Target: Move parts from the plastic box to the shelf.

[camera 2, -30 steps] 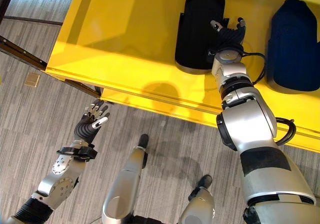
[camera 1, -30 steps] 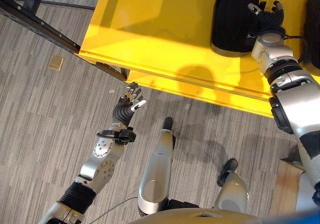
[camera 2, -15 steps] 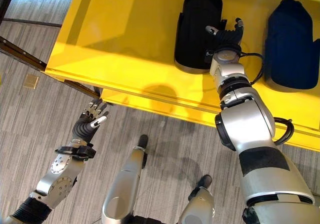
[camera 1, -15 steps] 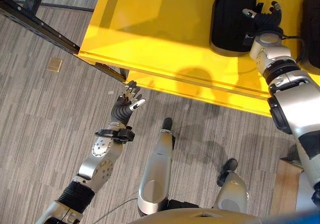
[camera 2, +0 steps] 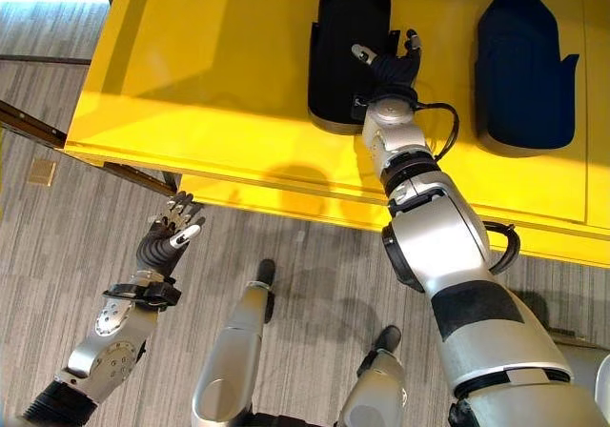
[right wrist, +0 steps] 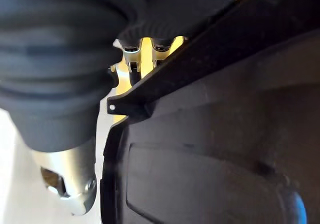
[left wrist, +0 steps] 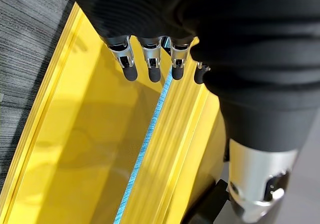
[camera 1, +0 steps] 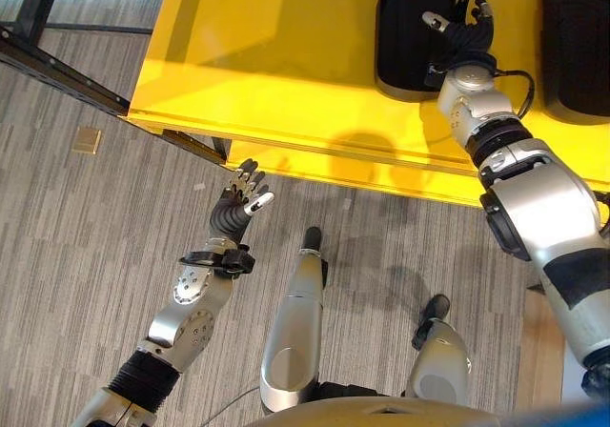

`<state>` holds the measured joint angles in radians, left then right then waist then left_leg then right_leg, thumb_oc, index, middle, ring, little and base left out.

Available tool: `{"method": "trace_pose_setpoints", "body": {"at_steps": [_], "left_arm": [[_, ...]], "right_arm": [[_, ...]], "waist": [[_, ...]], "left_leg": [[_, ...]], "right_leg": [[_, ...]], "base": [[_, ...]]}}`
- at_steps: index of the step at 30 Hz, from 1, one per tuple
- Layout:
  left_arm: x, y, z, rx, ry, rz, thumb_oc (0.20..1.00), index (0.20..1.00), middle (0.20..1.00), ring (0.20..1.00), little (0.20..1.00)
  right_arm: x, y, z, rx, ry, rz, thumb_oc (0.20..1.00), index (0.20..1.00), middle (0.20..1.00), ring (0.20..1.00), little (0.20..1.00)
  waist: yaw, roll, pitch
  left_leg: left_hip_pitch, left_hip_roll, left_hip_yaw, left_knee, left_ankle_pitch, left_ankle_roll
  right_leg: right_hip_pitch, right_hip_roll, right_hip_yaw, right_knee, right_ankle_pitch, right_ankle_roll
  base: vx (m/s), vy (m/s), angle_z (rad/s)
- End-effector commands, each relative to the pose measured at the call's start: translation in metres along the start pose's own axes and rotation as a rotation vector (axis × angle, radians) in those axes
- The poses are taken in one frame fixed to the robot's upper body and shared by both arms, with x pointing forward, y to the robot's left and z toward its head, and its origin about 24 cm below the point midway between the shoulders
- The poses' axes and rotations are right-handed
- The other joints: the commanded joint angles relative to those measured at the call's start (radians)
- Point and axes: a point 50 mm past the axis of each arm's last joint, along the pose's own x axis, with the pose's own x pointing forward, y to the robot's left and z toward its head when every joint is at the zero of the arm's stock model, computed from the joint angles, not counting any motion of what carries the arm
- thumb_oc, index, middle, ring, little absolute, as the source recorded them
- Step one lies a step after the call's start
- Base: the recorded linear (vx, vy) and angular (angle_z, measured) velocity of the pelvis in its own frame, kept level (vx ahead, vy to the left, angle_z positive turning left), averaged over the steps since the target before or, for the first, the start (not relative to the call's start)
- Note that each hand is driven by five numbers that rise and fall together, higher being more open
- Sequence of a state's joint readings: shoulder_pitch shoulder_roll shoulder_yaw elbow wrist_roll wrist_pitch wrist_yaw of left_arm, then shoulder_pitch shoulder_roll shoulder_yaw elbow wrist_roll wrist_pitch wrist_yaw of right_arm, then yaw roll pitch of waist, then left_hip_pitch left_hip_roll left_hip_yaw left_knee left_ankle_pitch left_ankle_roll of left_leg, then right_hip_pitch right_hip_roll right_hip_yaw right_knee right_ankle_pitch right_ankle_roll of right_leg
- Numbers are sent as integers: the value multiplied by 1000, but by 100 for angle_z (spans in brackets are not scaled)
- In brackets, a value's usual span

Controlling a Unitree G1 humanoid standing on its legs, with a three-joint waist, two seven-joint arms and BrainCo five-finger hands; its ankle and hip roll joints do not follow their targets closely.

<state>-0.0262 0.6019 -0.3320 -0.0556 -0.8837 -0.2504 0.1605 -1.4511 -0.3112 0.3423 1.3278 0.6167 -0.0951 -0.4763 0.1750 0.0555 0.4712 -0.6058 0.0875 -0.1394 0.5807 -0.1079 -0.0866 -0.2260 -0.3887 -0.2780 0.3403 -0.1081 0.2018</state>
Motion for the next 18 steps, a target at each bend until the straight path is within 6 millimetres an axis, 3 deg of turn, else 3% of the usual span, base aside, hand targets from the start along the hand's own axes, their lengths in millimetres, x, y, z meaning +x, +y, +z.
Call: {"method": "trace_pose_setpoints", "body": {"at_steps": [1, 18], "left_arm": [[6, -3, 28, -17, -141, -17, 1000, 1000, 1000, 1000, 1000], [3, 0, 26, -14, -130, -7, 1000, 1000, 1000, 1000, 1000]], "right_arm": [[-2, 5, 9, 71, -43, 27, 1000, 1000, 1000, 1000, 1000], [-5, 14, 8, 111, -32, 47, 1000, 1000, 1000, 1000, 1000]], "waist": [[38, -13, 23], [39, -14, 32]], "left_leg": [[31, 57, -4, -67, 48, -14], [32, 58, -1, -58, 43, -12]], "right_leg": [[-104, 9, 69, 154, 32, -26], [-95, 10, 70, 152, 32, -26]], "base": [[0, 0, 0], [0, 0, 0]]}}
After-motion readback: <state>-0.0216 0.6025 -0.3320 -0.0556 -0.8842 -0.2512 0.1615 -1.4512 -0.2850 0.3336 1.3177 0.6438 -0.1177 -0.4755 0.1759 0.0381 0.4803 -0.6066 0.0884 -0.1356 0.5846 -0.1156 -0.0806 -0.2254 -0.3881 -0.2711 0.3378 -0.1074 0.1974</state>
